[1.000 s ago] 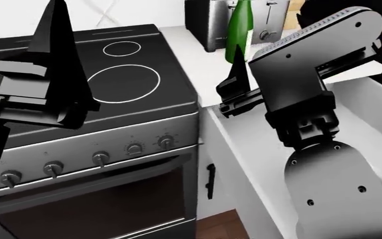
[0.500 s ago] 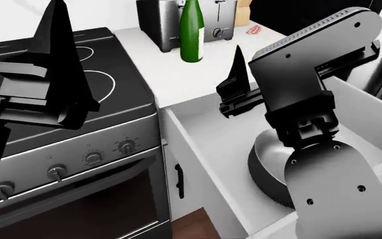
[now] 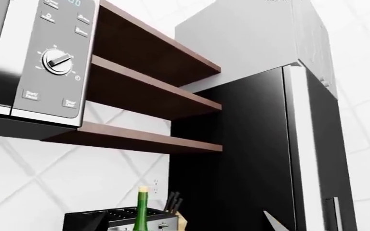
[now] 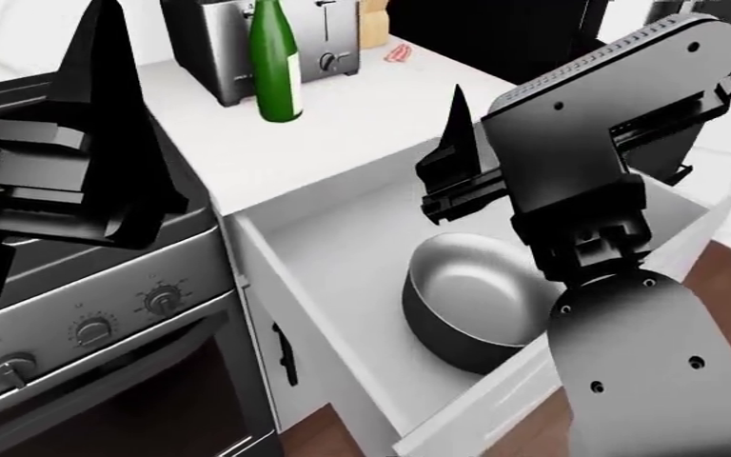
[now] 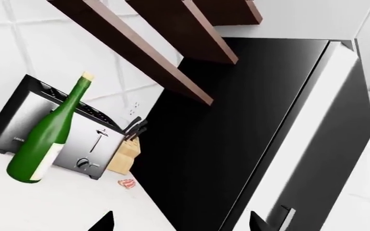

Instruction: Close the right drawer.

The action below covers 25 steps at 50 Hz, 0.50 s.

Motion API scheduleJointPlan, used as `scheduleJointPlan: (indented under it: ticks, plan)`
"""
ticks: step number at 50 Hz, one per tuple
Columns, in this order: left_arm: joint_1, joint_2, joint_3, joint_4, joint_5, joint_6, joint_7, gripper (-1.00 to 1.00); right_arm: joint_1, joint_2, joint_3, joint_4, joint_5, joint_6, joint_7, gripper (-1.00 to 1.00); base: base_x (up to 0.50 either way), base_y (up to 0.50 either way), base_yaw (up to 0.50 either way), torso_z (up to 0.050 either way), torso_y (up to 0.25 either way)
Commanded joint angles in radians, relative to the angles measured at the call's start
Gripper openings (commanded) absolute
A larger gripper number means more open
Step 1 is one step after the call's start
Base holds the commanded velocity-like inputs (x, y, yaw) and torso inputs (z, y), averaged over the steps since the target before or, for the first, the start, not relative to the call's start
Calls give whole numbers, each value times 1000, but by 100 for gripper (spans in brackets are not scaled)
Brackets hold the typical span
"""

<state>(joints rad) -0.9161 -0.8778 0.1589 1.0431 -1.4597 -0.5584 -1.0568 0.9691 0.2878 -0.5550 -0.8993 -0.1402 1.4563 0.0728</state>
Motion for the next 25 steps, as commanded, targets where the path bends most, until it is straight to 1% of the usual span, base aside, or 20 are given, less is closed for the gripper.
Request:
scheduleJointPlan:
  ticks: [1, 10, 25]
  plan:
    - [-4, -15, 24, 1, 9, 23, -3, 100, -6, -3, 9, 1, 0, -10, -2, 100, 0, 0, -500, 0, 0]
    - [-11, -30, 50, 1, 17, 48, -8, 100, -11, -2, 13, -2, -3, -13, 0, 100, 0, 0, -500, 0, 0]
    - [-25, -77, 115, 1, 36, 118, -18, 100, -17, -8, 29, -7, -6, -20, 1, 100, 0, 0, -500, 0, 0]
